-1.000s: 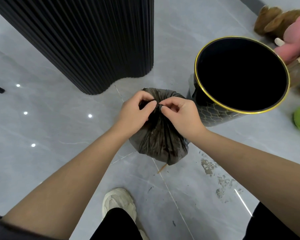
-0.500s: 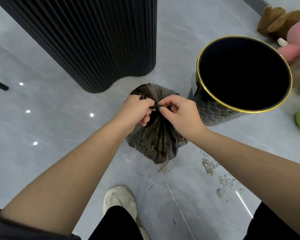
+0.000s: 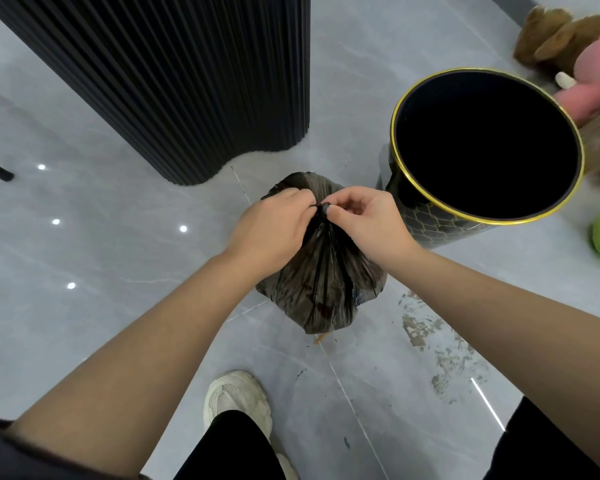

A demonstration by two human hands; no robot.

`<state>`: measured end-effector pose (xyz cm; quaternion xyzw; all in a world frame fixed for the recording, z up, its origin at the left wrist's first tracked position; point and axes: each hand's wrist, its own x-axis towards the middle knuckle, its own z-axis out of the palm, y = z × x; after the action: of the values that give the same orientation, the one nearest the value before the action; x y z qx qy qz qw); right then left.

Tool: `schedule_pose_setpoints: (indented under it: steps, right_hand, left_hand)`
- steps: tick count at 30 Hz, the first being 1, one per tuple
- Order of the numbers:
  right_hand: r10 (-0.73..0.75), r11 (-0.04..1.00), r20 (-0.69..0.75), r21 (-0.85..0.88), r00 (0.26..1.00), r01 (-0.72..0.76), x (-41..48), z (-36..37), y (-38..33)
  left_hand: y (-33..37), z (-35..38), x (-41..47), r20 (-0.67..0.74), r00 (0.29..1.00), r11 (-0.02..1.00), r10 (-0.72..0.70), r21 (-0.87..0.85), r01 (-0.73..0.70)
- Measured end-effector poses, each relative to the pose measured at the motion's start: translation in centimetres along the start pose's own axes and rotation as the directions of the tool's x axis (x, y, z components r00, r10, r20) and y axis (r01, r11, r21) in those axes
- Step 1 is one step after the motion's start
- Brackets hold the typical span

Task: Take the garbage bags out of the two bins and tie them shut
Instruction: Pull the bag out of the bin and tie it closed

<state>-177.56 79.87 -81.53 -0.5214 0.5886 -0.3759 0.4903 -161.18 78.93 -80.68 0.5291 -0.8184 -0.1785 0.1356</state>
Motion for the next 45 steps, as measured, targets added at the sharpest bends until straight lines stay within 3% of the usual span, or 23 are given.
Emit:
schedule_pose_setpoints:
  steps: [2, 3, 5, 7, 8, 9, 10, 12, 14, 16, 19, 27, 31, 39, 45]
  right_hand:
    - [-0.048, 0.998, 0.029, -0.041, 0.998, 0.049, 0.0, -0.1, 0.1]
    - [-0.084, 0.994, 0.045, -0.062, 0.995, 0.086, 0.0, -0.1, 0.1]
    - [-0.152, 0.981, 0.057, -0.111, 0.987, 0.157, -0.1, 0.0, 0.1]
    - [-0.189, 0.972, 0.032, -0.137, 0.982, 0.191, -0.4, 0.3, -0.1]
    - [-0.188, 0.973, 0.010, -0.136, 0.982, 0.188, -0.4, 0.4, -0.1]
    - [-0.178, 0.976, -0.013, -0.129, 0.984, 0.175, -0.5, 0.5, -0.2]
    - [-0.164, 0.980, -0.036, -0.125, 0.986, 0.158, -0.4, 0.5, -0.2]
    - [-0.125, 0.986, -0.073, -0.125, 0.989, 0.115, -0.3, 0.5, -0.1]
    - [-0.081, 0.989, -0.105, -0.131, 0.991, 0.067, -0.2, 0.6, 0.1]
    - [-0.048, 0.990, -0.137, -0.138, 0.989, 0.029, -0.2, 0.9, 0.0]
    - [0.001, 0.995, -0.193, -0.096, 0.981, -0.020, -0.2, 1.2, -0.2]
    - [-0.003, 0.996, -0.239, -0.087, 0.971, -0.018, -0.7, 1.3, -0.3]
    - [0.050, 0.998, -0.247, -0.017, 0.968, -0.056, -1.0, 1.2, -0.3]
    - [0.181, 0.972, 0.003, 0.150, 0.984, -0.179, -0.3, -0.5, -1.5]
    - [0.250, 0.934, 0.176, 0.217, 0.952, -0.285, -0.2, -1.4, -1.6]
  left_hand:
    - [-0.1, -0.2, 0.4, 0.081, 0.984, 0.957, -0.160, -0.233, 0.175]
    - [-0.1, -0.3, 0.6, 0.151, 0.958, 0.875, -0.244, -0.391, 0.284]
    - [0.6, -0.7, 1.0, 0.304, 0.880, 0.611, -0.364, -0.635, 0.472]
    - [1.0, -1.3, 1.4, 0.458, 0.773, 0.350, -0.438, -0.705, 0.616]
    - [1.1, -1.4, 1.4, 0.497, 0.736, 0.284, -0.460, -0.703, 0.652]
    - [1.1, -1.5, 1.3, 0.486, 0.729, 0.287, -0.482, -0.699, 0.655]
    - [1.1, -1.3, 1.1, 0.406, 0.751, 0.361, -0.520, -0.693, 0.624]
    - [0.8, -0.7, 0.4, 0.066, 0.824, 0.616, -0.563, -0.631, 0.472]
    - [0.8, -0.1, -0.5, -0.255, 0.847, 0.805, -0.467, -0.518, 0.288]
    - [1.2, 0.4, -0.9, -0.357, 0.879, 0.904, -0.315, -0.397, 0.162]
    - [1.8, 1.3, -0.9, -0.235, 0.940, 0.932, -0.249, -0.321, 0.167]
    - [2.0, 1.0, -0.3, -0.111, 0.916, 0.821, -0.385, -0.494, 0.285]
    - [2.3, 0.9, 0.3, -0.063, 0.926, 0.847, -0.372, -0.433, 0.310]
    - [1.9, -0.3, 1.4, -0.131, 0.975, 0.958, -0.178, -0.251, 0.140]
    - [1.2, -0.6, 1.2, -0.111, 0.984, 0.943, -0.141, -0.316, 0.099]
